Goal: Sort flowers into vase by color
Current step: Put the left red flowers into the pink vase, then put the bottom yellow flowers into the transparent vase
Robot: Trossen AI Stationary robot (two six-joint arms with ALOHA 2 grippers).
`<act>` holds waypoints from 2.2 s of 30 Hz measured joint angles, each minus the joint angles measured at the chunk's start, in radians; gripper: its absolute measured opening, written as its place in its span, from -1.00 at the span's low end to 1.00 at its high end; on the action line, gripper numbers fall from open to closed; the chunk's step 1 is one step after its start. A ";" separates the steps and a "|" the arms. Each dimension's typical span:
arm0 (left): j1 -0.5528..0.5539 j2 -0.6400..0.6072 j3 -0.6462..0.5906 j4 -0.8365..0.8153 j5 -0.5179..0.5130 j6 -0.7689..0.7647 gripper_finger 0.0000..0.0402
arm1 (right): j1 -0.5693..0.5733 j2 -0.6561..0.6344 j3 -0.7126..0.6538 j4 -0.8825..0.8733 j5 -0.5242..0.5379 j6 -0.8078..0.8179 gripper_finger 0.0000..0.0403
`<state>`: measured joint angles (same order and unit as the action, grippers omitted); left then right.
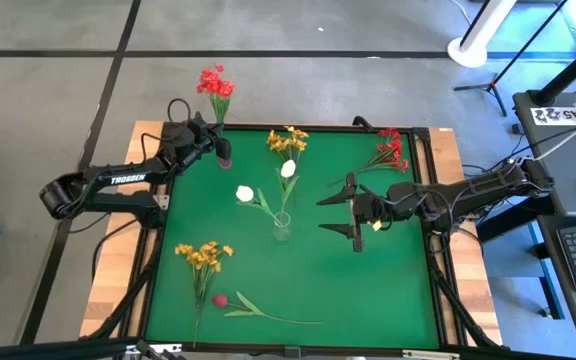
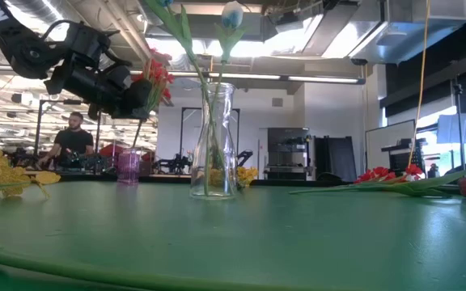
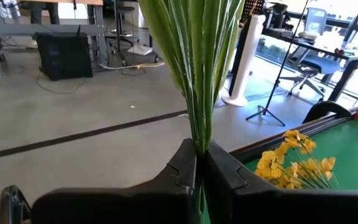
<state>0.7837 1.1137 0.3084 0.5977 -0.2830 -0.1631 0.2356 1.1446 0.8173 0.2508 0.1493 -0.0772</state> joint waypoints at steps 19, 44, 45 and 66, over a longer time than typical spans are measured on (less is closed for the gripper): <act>-0.065 -0.009 0.000 -0.214 -0.087 -0.013 -0.62 | 0.000 0.000 0.000 0.000 0.000 0.001 0.24; -0.281 -0.408 0.005 -0.694 -0.242 -0.055 0.00 | 0.000 -0.001 0.000 0.000 0.000 0.021 0.24; -0.302 -0.429 0.011 -0.724 -0.262 -0.067 0.00 | 0.000 -0.001 0.000 0.000 0.000 0.021 0.24; -1.021 -0.411 0.230 -1.166 -0.130 -0.730 0.00 | 0.000 -0.001 0.000 -0.048 0.000 0.009 0.24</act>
<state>-0.2372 0.7030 0.5381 -0.5687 -0.4130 -0.8935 0.2356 1.1439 0.8173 0.2028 0.1497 -0.0681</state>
